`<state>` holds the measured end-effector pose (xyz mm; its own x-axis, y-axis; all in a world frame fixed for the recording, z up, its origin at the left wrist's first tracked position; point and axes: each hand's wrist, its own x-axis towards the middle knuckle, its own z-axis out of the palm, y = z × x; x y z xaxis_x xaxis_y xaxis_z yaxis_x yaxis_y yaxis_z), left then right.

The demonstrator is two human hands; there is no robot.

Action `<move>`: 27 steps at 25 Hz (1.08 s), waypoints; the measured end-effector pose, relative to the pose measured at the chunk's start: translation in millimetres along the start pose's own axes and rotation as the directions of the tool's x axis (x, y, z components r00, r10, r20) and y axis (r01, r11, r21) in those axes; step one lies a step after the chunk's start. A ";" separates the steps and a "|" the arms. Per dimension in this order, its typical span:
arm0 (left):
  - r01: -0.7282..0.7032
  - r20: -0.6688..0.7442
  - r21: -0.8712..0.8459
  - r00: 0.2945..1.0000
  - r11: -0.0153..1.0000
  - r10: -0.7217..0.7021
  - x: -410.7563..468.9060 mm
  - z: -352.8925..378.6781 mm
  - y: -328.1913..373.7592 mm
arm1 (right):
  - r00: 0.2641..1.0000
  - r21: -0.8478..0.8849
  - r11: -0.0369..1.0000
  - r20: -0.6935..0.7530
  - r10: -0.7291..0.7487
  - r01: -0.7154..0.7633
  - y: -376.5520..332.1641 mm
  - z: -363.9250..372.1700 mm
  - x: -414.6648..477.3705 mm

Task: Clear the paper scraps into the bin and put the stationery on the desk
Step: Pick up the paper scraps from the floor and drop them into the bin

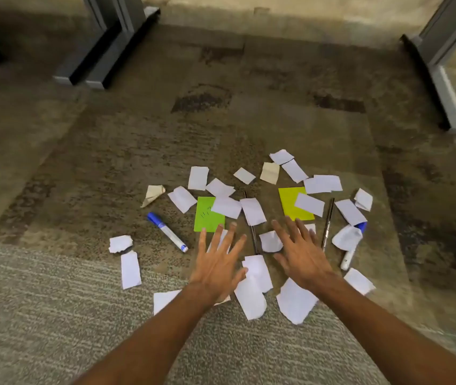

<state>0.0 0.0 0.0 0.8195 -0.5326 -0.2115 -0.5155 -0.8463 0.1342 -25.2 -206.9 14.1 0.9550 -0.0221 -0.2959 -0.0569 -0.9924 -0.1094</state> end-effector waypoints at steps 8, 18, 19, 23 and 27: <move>0.015 0.034 -0.024 0.999 1.000 -0.015 7.2 24.4 -13.3 | 0.996 -0.015 0.997 -0.038 -0.076 0.075 -8.1 25.1 7.0; -0.033 -0.196 -0.166 0.981 0.986 0.000 21.2 4.4 -25.0 | 0.981 0.121 0.992 -0.193 -0.016 0.040 -21.0 6.7 45.6; -0.015 -0.224 -0.174 0.974 0.985 -0.024 28.2 -0.1 -31.1 | 0.980 0.149 0.988 -0.199 -0.018 0.048 -25.4 4.2 55.8; 0.115 -0.204 -0.255 0.964 0.960 -0.169 55.4 -12.3 -53.0 | 0.992 0.216 0.976 -0.115 0.040 -0.014 -40.7 -0.3 92.2; 0.119 -0.062 -0.284 0.988 0.951 -0.142 70.8 -8.7 -57.4 | 0.996 0.238 0.969 -0.038 0.080 -0.069 -49.4 5.2 106.7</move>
<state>89.8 10.9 -14.2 0.8983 -0.4059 -0.1683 -0.3216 -0.8684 0.3773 78.0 -159.6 -16.9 0.9577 -0.1065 -0.2674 -0.1905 -0.9310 -0.3114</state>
